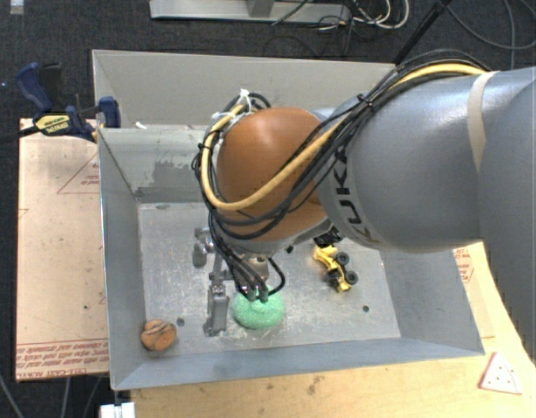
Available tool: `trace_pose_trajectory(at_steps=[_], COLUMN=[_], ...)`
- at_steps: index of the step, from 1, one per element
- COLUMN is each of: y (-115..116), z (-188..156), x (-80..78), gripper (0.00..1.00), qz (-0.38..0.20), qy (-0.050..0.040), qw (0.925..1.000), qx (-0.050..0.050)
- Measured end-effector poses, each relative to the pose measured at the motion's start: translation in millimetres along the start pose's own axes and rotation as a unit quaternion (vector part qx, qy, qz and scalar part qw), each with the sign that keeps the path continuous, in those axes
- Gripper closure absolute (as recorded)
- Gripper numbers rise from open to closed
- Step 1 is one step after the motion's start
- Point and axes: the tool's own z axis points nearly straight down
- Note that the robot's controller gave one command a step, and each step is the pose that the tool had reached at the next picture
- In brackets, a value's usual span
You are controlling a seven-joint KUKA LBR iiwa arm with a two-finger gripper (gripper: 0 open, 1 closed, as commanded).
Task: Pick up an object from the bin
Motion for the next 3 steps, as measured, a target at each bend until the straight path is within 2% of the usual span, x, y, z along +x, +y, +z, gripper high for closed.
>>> trace_pose_trajectory(at_steps=[1,2,3], y=[-1.2,-11.8,-21.4], z=[-4.6,41.3,62.1], x=[-1.9,-14.3,-14.7], gripper=[0.00,0.00,0.00], qz=[0.002,0.001,-0.006], qy=[-0.0040,-0.0077,-0.0044], qw=[1.0000,1.0000,1.0000], qx=[-0.001,-0.003,-0.002])
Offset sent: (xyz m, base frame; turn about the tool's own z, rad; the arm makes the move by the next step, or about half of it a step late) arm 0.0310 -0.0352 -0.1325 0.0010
